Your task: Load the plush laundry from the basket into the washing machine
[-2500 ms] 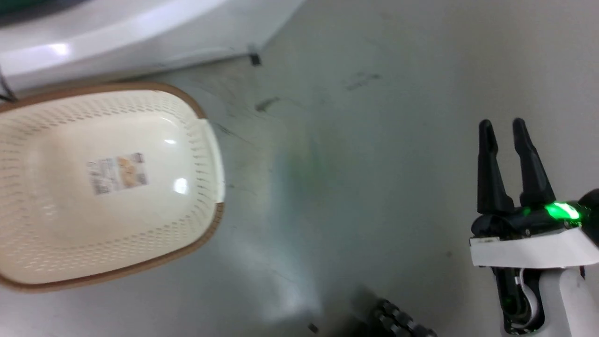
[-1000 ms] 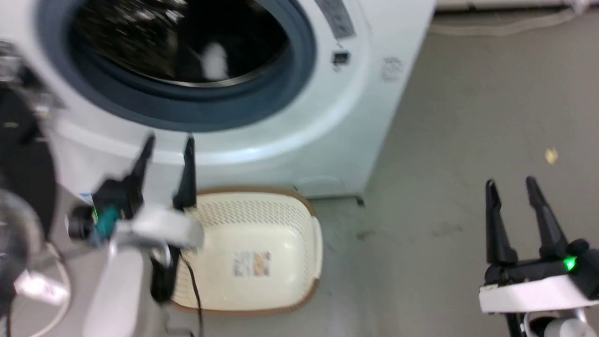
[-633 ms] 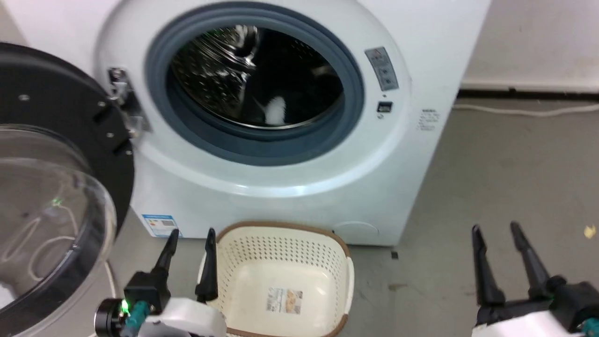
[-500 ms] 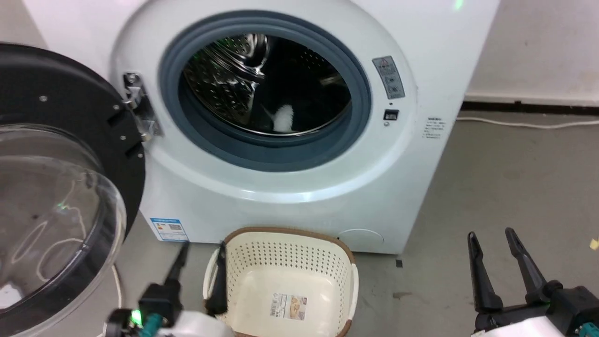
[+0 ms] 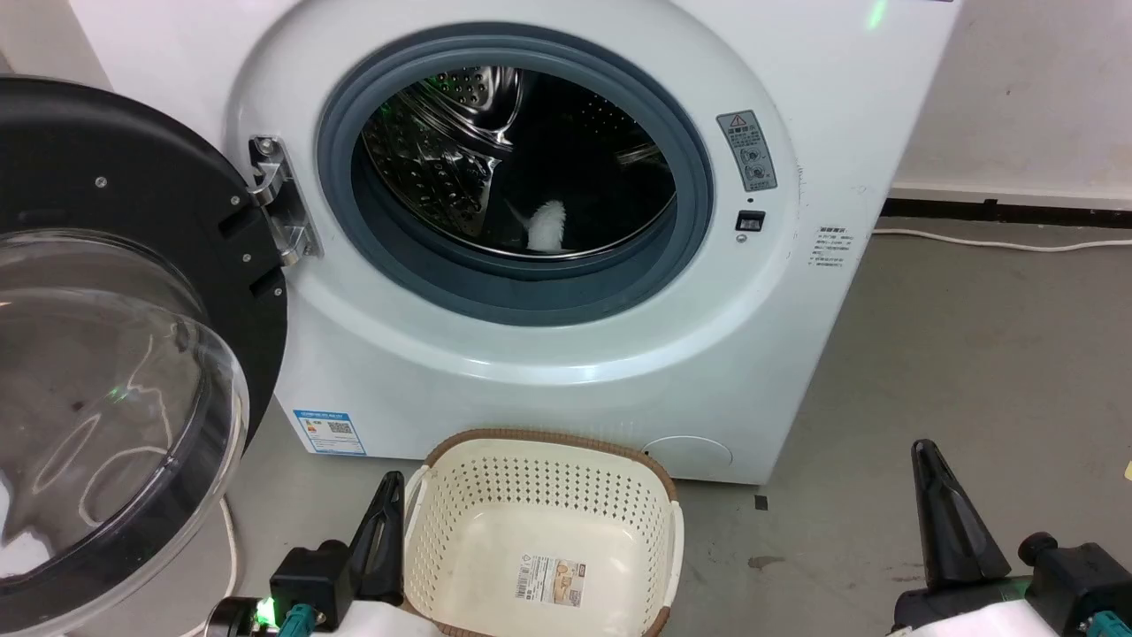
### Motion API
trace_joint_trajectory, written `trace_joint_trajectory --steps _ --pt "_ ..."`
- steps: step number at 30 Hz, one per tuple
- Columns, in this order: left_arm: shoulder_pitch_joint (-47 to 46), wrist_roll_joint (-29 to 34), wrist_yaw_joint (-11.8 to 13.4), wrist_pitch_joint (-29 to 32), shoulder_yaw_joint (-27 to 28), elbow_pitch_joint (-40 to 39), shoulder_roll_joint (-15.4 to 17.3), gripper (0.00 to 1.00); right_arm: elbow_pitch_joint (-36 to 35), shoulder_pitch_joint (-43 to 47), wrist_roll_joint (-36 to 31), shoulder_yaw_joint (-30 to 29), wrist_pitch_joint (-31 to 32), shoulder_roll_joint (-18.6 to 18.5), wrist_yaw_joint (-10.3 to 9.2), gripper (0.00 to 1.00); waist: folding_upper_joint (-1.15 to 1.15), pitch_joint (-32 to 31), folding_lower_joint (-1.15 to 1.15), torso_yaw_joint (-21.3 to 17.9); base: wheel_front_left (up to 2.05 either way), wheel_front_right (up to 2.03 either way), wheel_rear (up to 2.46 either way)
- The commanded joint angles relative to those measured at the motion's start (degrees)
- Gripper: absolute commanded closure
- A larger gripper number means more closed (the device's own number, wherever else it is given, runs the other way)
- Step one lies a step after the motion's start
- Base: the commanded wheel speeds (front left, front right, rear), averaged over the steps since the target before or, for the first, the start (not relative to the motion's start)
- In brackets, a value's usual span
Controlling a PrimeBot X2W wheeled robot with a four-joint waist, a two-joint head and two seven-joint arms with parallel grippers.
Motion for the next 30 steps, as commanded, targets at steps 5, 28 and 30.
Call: trace_joint_trajectory --steps 5,28,30 --pt "0.0 0.51 0.01 0.8 0.37 -0.63 -0.01 1.0 0.06 -0.27 -0.46 0.05 0.84 0.0 0.0 1.0 0.0 0.0 0.0 -0.11 0.0 0.0 0.0" --pt "-0.02 1.95 0.03 3.38 1.48 -2.56 -0.03 1.0 0.23 -1.05 -1.8 0.21 3.43 0.0 -0.01 1.0 0.0 -0.02 0.0 -0.51 0.0 0.0 0.0" --pt "-0.02 2.08 0.03 3.61 1.58 -2.74 -0.04 1.0 0.25 -1.12 -1.92 0.22 3.67 0.0 -0.01 1.0 0.0 -0.03 0.0 -0.54 0.0 0.0 0.0"
